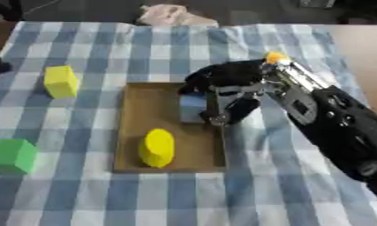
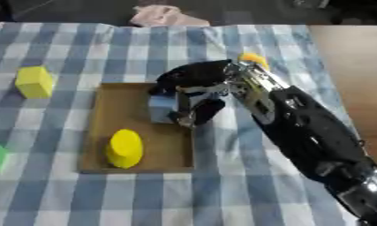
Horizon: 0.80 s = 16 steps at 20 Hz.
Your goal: Pick up objects on the table and place them in the box.
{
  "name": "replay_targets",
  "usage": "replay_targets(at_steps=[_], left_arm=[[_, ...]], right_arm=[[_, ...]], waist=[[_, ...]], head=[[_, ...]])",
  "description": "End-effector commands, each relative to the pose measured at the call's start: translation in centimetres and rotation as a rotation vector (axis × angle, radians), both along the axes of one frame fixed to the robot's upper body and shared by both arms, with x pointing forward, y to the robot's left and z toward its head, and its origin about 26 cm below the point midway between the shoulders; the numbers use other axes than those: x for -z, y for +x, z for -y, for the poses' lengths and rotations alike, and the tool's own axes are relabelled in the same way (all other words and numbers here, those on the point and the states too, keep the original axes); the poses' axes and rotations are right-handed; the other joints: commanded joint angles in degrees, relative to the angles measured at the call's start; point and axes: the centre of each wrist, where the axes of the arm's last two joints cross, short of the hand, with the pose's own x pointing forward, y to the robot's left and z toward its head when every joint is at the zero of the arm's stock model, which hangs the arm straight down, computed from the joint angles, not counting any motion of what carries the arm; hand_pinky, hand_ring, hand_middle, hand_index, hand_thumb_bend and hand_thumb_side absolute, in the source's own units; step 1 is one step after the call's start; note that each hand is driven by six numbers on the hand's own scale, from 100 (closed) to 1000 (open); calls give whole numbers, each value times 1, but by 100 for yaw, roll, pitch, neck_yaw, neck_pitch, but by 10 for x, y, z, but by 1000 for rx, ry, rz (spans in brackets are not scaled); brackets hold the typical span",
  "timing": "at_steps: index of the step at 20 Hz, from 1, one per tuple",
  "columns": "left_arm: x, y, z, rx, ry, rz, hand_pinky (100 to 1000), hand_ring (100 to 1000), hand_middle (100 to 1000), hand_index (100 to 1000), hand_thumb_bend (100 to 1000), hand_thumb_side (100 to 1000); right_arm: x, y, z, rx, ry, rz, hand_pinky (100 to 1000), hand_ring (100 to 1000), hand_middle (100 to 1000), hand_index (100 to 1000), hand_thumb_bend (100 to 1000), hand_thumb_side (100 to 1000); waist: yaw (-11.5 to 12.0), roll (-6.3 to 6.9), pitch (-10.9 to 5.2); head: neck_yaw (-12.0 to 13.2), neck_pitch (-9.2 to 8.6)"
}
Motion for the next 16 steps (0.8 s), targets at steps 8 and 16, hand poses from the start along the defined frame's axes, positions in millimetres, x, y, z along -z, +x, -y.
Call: replay_targets(at_steps=[8,16], left_arm=[[-8,-2,0,6,9,23,927,727,651,827,100,669],[-8,-2,0,8,10,22,927,728,651,827,100,667]], right_arm=[[-26,-11,-1,-97,19,12,1000,1000,1000,1000,100,851],[-37,-19,-2,-89,-23,4,1000,1000,1000,1000,100,330]], waist=[[-43,34,-127],[-73,47,-134]], head=[[9,-45],[14,-61]])
